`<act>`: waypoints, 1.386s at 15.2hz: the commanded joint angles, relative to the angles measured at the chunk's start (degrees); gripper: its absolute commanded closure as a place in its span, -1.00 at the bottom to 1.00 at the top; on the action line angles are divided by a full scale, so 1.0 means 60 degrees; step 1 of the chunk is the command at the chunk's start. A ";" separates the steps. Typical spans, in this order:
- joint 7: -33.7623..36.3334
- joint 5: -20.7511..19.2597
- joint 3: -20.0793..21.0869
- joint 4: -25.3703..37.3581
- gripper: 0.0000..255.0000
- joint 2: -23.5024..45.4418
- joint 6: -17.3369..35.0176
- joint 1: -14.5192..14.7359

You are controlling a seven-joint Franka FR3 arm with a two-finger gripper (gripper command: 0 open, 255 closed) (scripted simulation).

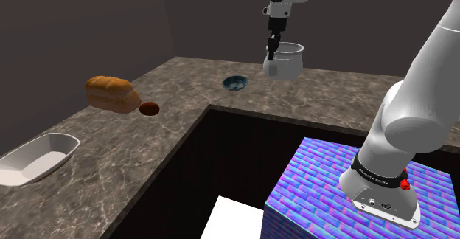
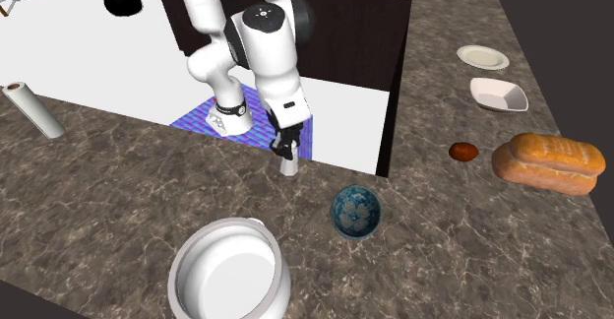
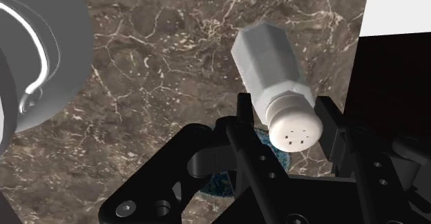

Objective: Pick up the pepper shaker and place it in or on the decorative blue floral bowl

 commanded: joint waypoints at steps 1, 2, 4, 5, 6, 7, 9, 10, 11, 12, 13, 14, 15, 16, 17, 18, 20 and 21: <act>0.0073 0.0270 0.0059 0.0747 1.00 0.0593 -0.0204 0.0103; 0.0098 0.0419 0.0086 0.1173 1.00 0.0934 -0.0320 0.0137; 0.0150 0.0711 0.0142 0.2075 1.00 0.1631 -0.0586 0.0174; 0.0180 0.0856 0.0172 0.2554 1.00 0.1988 -0.0737 0.0177; 0.0214 0.0997 0.0208 0.3053 1.00 0.2352 -0.0901 0.0165; 0.0251 0.1138 0.0244 0.3576 1.00 0.2724 -0.1078 0.0144; 0.0343 0.1414 0.0323 0.4704 1.00 0.3501 -0.1478 0.0066; 0.0399 0.1550 0.0370 0.5319 1.00 0.3910 -0.1705 0.0005; 0.0463 0.1686 0.0419 0.5977 1.00 0.4337 -0.1952 -0.0070; 0.0538 0.1821 0.0472 0.6688 1.00 0.4787 -0.2223 -0.0162; 0.0626 0.1958 0.0532 0.7466 1.00 0.5269 -0.2526 -0.0276; 0.0768 0.2149 0.0618 0.8659 1.00 0.5985 -0.2999 -0.0465; 0.0752 0.2130 0.0637 0.8473 1.00 0.5949 -0.2849 -0.0447; 0.0732 0.2122 0.0640 0.8292 1.00 0.5916 -0.2702 -0.0419; 0.0712 0.2115 0.0639 0.8111 1.00 0.5885 -0.2555 -0.0389; 0.0691 0.2113 0.0639 0.7950 1.00 0.5866 -0.2417 -0.0364; 0.0650 0.2111 0.0639 0.7634 1.00 0.5831 -0.2142 -0.0316; 0.0630 0.2112 0.0641 0.7485 1.00 0.5819 -0.2008 -0.0295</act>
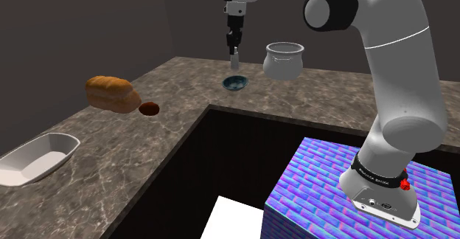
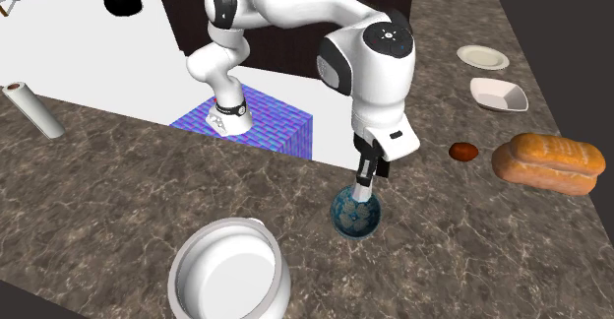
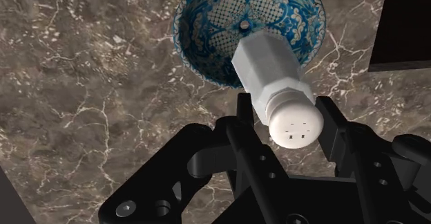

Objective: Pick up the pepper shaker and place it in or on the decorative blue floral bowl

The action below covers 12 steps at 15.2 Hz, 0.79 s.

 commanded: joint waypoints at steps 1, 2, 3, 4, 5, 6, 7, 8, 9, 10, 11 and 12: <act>-0.0042 0.0003 0.0003 -0.0312 1.00 -0.0022 0.0291 0.0045; -0.0062 0.0007 0.0005 -0.0450 1.00 -0.0028 0.0421 0.0063; -0.0083 0.0012 0.0008 -0.0584 1.00 -0.0030 0.0548 0.0080; -0.0103 0.0017 0.0011 -0.0713 1.00 -0.0030 0.0675 0.0096; -0.0123 0.0025 0.0015 -0.0837 1.00 -0.0027 0.0799 0.0111; -0.0144 0.0033 0.0019 -0.0958 1.00 -0.0021 0.0922 0.0124; -0.0164 0.0042 0.0024 -0.1074 1.00 -0.0012 0.1043 0.0136; -0.0185 0.0052 0.0029 -0.1186 1.00 -0.0001 0.1163 0.0148; -0.0206 0.0064 0.0035 -0.1294 1.00 0.0012 0.1281 0.0158; -0.0227 0.0076 0.0041 -0.1398 1.00 0.0028 0.1398 0.0167; -0.0248 0.0089 0.0047 -0.1499 1.00 0.0046 0.1514 0.0176; -0.0269 0.0103 0.0054 -0.1597 1.00 0.0067 0.1628 0.0183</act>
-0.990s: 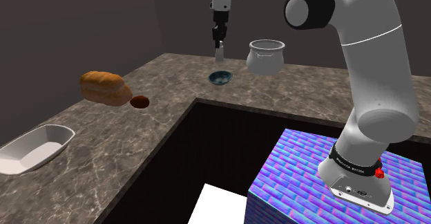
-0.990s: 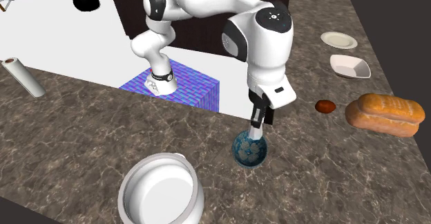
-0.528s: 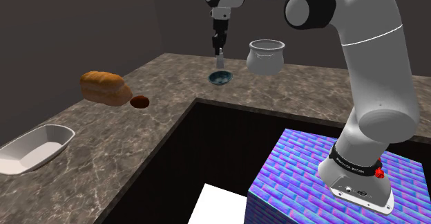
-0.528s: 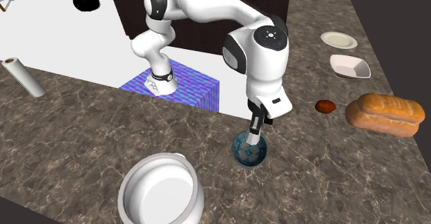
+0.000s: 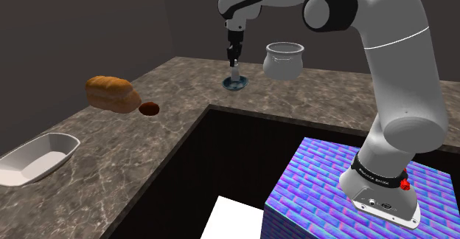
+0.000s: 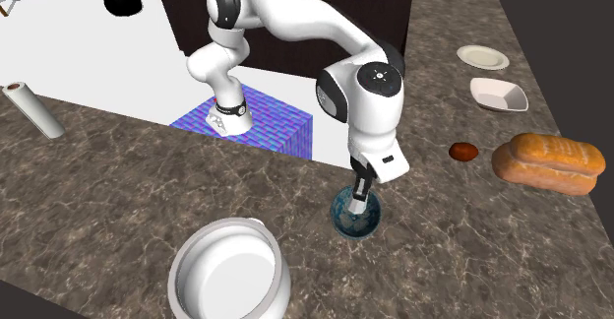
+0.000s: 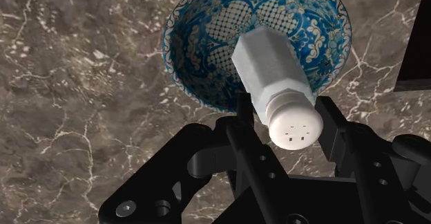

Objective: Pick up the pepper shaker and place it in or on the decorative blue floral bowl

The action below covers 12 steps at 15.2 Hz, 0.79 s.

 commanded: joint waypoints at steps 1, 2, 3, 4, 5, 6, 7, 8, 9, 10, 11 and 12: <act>-0.0070 0.0043 0.0016 -0.0209 1.00 0.0072 0.0275 -0.0003; -0.0070 0.0043 0.0016 -0.0211 1.00 0.0071 0.0276 -0.0002; -0.0070 0.0043 0.0016 -0.0210 1.00 0.0072 0.0275 -0.0003; -0.0070 0.0043 0.0016 -0.0209 1.00 0.0072 0.0275 -0.0003; -0.0070 0.0043 0.0016 -0.0209 1.00 0.0072 0.0275 -0.0003; -0.0070 0.0043 0.0016 -0.0209 1.00 0.0072 0.0275 -0.0003; -0.0070 0.0043 0.0016 -0.0209 1.00 0.0072 0.0275 -0.0003; -0.0070 0.0043 0.0016 -0.0209 1.00 0.0072 0.0275 -0.0003; -0.0070 0.0043 0.0016 -0.0209 1.00 0.0072 0.0275 -0.0003; -0.0070 0.0043 0.0016 -0.0209 -1.00 0.0072 0.0275 -0.0003; -0.0070 0.0043 0.0016 -0.0209 -1.00 0.0072 0.0275 -0.0003; -0.0070 0.0043 0.0016 -0.0209 -1.00 0.0072 0.0275 -0.0003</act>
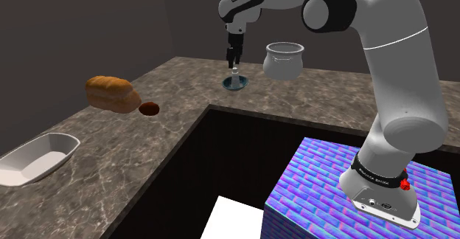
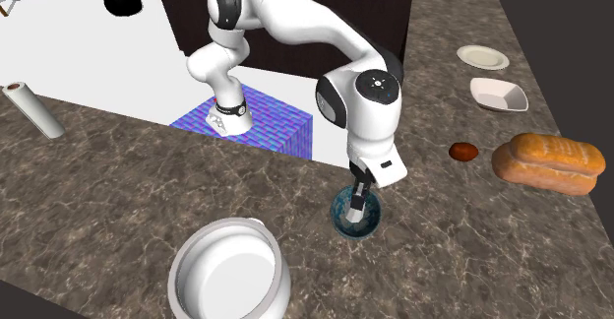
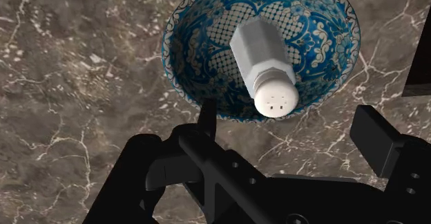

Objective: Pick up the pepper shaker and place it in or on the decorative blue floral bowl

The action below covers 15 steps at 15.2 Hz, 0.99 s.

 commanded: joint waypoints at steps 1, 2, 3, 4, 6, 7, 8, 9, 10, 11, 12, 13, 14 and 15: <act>0.0000 0.0000 0.0000 0.0000 -1.00 0.0000 0.0000 0.0000; 0.0000 0.0000 0.0000 0.0000 -1.00 0.0000 0.0000 0.0000; 0.0000 0.0000 0.0000 0.0000 -1.00 0.0000 0.0000 0.0000; 0.0032 -0.0035 -0.0023 0.0234 -1.00 -0.0056 -0.0284 -0.0033; 0.0095 -0.0088 -0.0059 0.0768 -1.00 -0.0125 -0.0876 -0.0117; 0.0119 -0.0102 -0.0070 0.1005 -1.00 -0.0135 -0.1119 -0.0157; 0.0119 -0.0102 -0.0070 0.1005 -1.00 -0.0135 -0.1119 -0.0157; 0.0119 -0.0102 -0.0071 0.1003 -1.00 -0.0137 -0.1118 -0.0156; 0.0119 -0.0102 -0.0071 0.1005 -1.00 -0.0136 -0.1119 -0.0157; 0.0119 -0.0101 -0.0071 0.1005 -1.00 -0.0135 -0.1119 -0.0157; 0.0119 -0.0101 -0.0071 0.1005 -1.00 -0.0135 -0.1119 -0.0157; 0.0119 -0.0101 -0.0071 0.1005 -1.00 -0.0135 -0.1119 -0.0157; 0.0119 -0.0101 -0.0071 0.1005 -1.00 -0.0135 -0.1119 -0.0157; 0.0119 -0.0101 -0.0071 0.1005 -1.00 -0.0135 -0.1119 -0.0157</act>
